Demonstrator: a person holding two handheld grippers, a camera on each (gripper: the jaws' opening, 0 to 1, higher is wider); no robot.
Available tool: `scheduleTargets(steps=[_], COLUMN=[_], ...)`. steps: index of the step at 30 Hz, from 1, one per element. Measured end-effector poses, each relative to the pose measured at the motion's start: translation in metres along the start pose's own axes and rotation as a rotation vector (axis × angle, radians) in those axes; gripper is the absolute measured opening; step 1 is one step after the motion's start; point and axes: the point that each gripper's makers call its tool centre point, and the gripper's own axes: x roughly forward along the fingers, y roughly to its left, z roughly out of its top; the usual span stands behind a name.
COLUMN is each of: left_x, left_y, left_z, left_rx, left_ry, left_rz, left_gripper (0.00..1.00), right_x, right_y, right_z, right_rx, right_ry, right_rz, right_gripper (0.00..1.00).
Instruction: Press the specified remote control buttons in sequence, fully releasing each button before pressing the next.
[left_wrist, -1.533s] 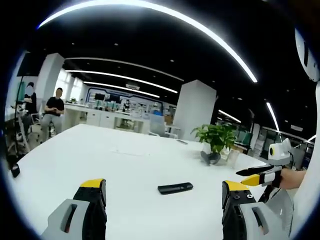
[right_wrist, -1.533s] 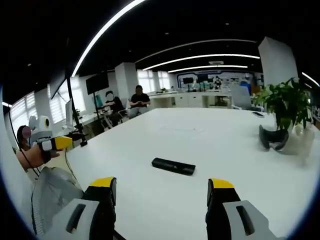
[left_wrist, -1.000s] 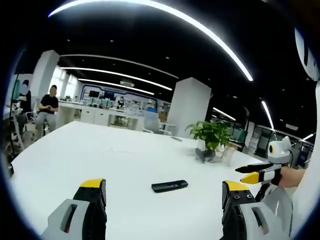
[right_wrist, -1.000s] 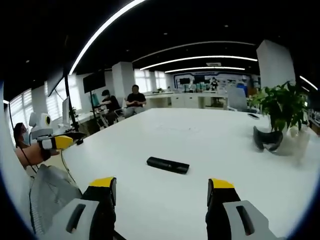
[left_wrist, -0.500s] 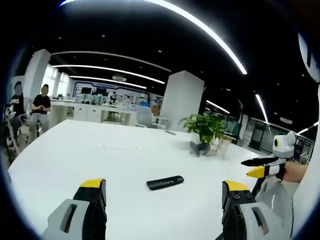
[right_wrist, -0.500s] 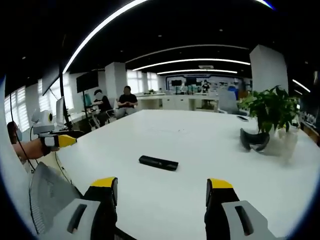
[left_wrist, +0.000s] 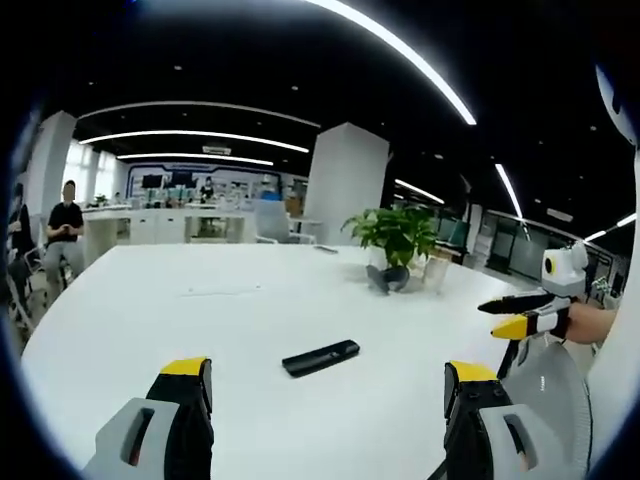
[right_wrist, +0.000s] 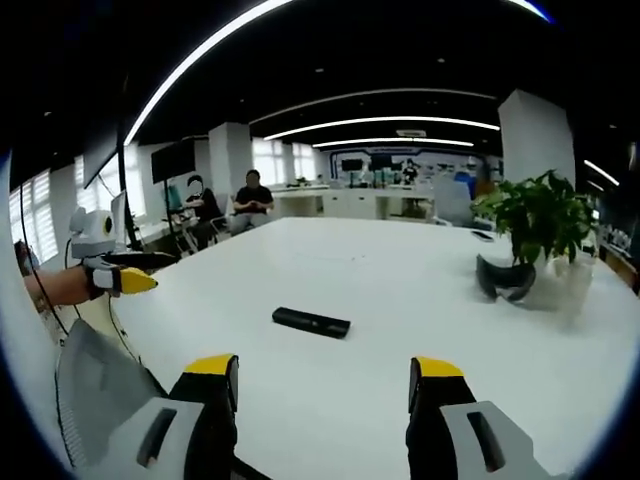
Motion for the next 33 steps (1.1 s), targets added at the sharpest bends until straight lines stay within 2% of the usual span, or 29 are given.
scheduleTargets(steps=[11, 17, 24, 27, 28, 33], left_x=[0.018, 0.035, 0.052, 0.06, 0.062, 0.071], left_y=[0.0, -0.004, 0.005, 0.01, 0.012, 0.011], left_z=[-0.014, -0.028, -0.042, -0.049, -0.055, -0.074], left_rx=[0.006, 0.039, 0.053, 0.094, 0.128, 0.253], left_ry=[0.048, 0.12, 0.199, 0.26, 0.307, 0.442], left_rz=[-0.03, -0.093, -0.131, -0.139, -0.147, -0.195], left_gripper=[0.99, 0.98, 0.98, 0.98, 0.97, 0.96], right_x=[0.01, 0.013, 0.014, 0.013, 0.013, 0.012], right_y=[-0.004, -0.006, -0.002, -0.001, -0.001, -0.002], right_z=[-0.001, -0.006, -0.01, -0.013, -0.015, -0.019], right_rx=[0.021, 0.02, 0.031, 0.033, 0.034, 0.028], right_ry=[0.011, 0.036, 0.048, 0.056, 0.059, 0.069], right_rz=[0.007, 0.01, 0.019, 0.019, 0.019, 0.023], right_gripper=[0.68, 0.68, 0.67, 0.67, 0.67, 0.63])
